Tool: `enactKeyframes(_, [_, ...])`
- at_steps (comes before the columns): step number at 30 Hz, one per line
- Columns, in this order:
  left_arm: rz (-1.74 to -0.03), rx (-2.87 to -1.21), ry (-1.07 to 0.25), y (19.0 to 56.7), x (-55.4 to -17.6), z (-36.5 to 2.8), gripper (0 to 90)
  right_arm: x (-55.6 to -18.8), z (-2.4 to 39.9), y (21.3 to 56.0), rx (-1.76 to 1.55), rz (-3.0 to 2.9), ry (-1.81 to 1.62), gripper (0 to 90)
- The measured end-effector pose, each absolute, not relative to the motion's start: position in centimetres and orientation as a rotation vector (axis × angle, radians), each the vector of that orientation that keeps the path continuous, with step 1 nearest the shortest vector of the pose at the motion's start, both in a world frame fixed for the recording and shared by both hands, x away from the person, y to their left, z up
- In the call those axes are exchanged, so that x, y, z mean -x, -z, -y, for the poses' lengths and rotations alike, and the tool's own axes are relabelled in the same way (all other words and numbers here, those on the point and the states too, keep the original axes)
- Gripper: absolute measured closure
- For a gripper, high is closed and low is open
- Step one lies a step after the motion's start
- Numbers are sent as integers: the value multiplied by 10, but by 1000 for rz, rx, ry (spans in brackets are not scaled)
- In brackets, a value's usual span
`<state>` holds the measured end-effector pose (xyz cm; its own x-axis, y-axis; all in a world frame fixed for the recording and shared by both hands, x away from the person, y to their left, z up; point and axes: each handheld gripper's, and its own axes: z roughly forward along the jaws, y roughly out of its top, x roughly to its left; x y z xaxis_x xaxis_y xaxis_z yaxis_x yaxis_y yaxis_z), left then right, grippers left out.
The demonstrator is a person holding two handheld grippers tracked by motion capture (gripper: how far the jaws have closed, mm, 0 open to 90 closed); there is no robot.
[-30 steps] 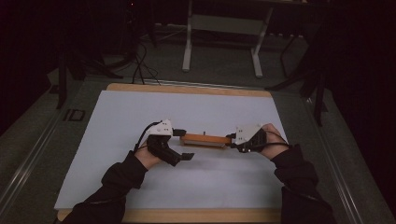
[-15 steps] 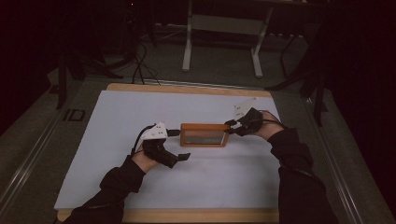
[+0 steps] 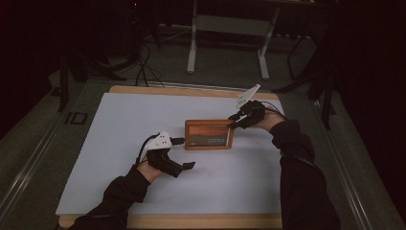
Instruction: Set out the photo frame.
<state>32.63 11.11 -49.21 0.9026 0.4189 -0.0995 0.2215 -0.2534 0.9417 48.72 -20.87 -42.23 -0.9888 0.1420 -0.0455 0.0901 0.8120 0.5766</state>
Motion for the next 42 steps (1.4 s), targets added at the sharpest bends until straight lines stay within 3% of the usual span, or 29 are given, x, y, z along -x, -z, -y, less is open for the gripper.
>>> enactKeyframes(15, [-478, -1828, -228, 493, -324, -112, 26, -496, 207, 433, -262, -2821, -956, 602])
enactKeyframes(19, [-478, -1826, -227, 493, -325, -113, 26, -489, 205, 432, -260, -2771, -942, 552])
enactKeyframes(20, [-482, -1827, -230, 493, -325, -113, 26, -484, 203, 431, -277, -2755, -927, 471])
enactKeyframes(23, [-484, -1827, -227, 492, -325, -113, 26, -481, 203, 430, -320, -2750, -945, 431])
enactKeyframes(24, [-483, -1826, -231, 492, -324, -113, 26, -480, 204, 430, -334, -2750, -948, 375])
enactKeyframes(26, [-483, -1826, -231, 492, -324, -113, 26, -479, 206, 429, -365, -2733, -961, 375])
enactKeyframes(30, [-490, -1814, -234, 488, -324, -116, 26, -464, 216, 431, -403, -2691, -1076, 198])
enactKeyframes(34, [-517, -1820, -249, 487, -325, -115, 26, -450, 224, 434, -421, -2643, -1139, 145])
enactKeyframes(42, [-503, -1797, -233, 484, -323, -115, 26, -423, 242, 436, -533, -2504, -1286, 147])
